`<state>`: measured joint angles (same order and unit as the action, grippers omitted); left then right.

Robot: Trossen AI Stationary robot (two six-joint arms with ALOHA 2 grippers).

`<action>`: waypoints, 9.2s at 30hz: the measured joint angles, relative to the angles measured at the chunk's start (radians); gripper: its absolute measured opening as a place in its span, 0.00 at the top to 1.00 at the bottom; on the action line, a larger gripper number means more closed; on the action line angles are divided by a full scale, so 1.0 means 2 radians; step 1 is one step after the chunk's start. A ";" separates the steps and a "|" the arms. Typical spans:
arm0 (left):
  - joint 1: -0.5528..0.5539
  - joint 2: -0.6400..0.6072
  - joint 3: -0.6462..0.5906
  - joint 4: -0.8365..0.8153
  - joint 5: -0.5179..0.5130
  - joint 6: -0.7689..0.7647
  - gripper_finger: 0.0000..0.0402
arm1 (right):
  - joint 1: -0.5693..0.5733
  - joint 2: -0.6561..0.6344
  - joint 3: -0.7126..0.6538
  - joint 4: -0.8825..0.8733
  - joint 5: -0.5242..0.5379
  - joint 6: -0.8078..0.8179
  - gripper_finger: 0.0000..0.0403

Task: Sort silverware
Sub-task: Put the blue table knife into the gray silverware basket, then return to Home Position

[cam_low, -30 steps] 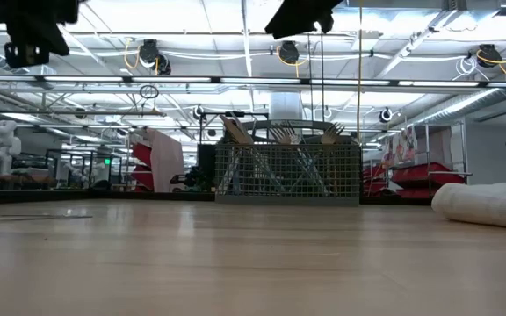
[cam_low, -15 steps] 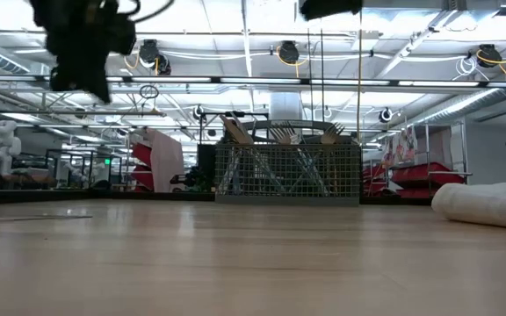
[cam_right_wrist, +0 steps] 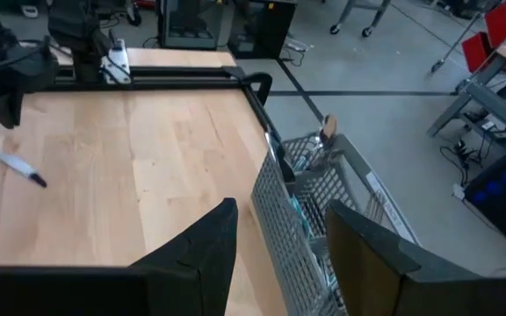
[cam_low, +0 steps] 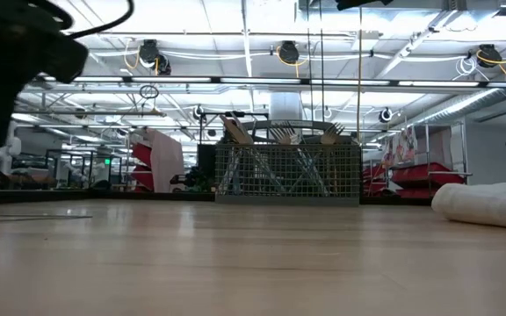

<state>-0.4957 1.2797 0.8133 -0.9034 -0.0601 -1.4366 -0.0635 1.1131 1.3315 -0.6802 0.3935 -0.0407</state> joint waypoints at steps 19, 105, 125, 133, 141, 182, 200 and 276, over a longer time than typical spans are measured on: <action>-0.108 0.132 0.000 0.077 0.042 0.002 0.66 | 0.000 -0.001 0.000 -0.011 -0.030 -0.026 0.51; 0.424 0.355 0.134 0.972 -0.262 0.709 0.97 | -0.003 -0.086 0.000 -0.015 0.022 0.081 0.51; 0.433 0.361 0.135 0.969 -0.206 0.792 0.76 | -0.003 -0.086 0.000 -0.014 -0.004 0.093 0.51; 0.400 0.260 0.135 0.903 -0.201 0.871 0.76 | -0.003 -0.087 0.000 -0.013 -0.013 0.078 0.51; 0.378 0.081 0.135 0.661 -0.078 0.777 0.76 | -0.003 -0.124 -0.001 -0.020 -0.115 0.010 0.51; 0.316 -0.510 -0.347 0.588 0.016 0.526 0.78 | -0.003 -0.553 -0.623 0.420 -0.137 0.217 0.51; 0.285 -0.539 -0.403 0.527 -0.034 0.610 0.78 | 0.013 -0.553 -0.659 0.360 -0.147 0.134 0.51; 0.286 -0.539 -0.404 0.508 -0.051 0.617 0.78 | 0.012 -0.552 -0.658 0.357 -0.145 0.093 0.51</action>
<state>0.0769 0.2024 0.0051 0.1131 -0.1619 -0.2020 -0.0394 0.0082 0.0147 0.0341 0.1032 0.1444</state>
